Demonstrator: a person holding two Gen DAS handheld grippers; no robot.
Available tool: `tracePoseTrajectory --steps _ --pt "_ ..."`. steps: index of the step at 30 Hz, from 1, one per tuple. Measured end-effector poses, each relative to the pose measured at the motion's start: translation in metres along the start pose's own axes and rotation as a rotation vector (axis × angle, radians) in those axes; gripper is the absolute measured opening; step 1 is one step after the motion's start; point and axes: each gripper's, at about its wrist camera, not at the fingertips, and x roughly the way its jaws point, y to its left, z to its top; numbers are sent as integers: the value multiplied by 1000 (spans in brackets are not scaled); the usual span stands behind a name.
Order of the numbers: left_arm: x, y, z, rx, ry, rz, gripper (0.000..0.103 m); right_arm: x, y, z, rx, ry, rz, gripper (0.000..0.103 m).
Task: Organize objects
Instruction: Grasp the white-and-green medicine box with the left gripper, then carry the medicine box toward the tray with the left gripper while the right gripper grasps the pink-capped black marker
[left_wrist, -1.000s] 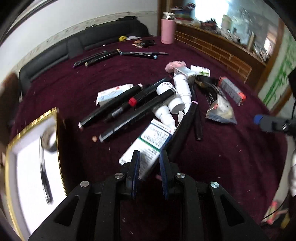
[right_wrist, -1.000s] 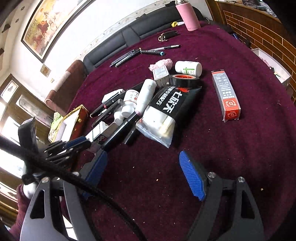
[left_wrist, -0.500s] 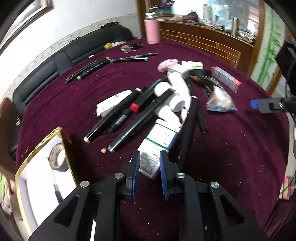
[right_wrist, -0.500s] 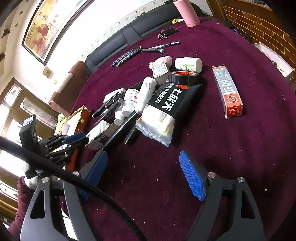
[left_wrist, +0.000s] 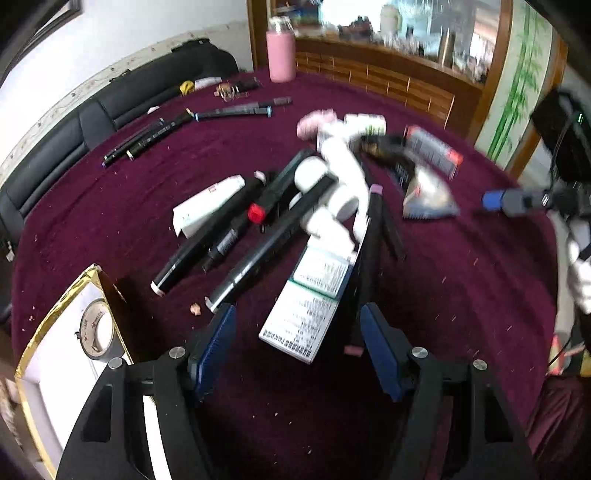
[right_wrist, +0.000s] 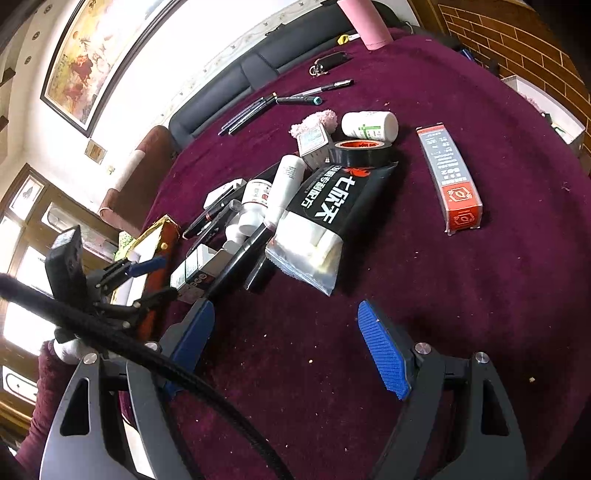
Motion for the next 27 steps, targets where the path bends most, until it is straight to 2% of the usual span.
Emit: tracePoseTrajectory --steps 4,6,8,11,14,16,19,20,24,25,27 --pt "15 -3 4 15 46 35 61 4 1 -2 -1 11 5 82" --pt "20 -3 7 16 48 19 53 4 0 -2 -1 12 6 82" --pt "25 -5 9 19 64 11 40 4 -1 -1 0 9 6 82" --pt "30 -15 8 25 95 -59 29 4 -3 -1 6 6 6 82" --pt "29 -37 6 70 107 -92 29 5 -4 0 8 8 6 82" --pt "30 -45 9 75 107 -75 29 6 -4 0 10 10 9 82" --pt "39 -48 15 51 104 -25 30 6 -3 -1 9 14 8 82" --pt "42 -48 17 40 99 -8 35 6 -2 -2 8 15 8 82" --pt "46 -49 22 -16 57 -1 40 5 1 -3 -1 16 -2 82" --pt "46 -48 20 -32 50 -5 40 5 2 -2 -2 15 -5 82" --pt "43 -44 16 -82 31 -14 29 4 3 -3 -5 15 -11 82"
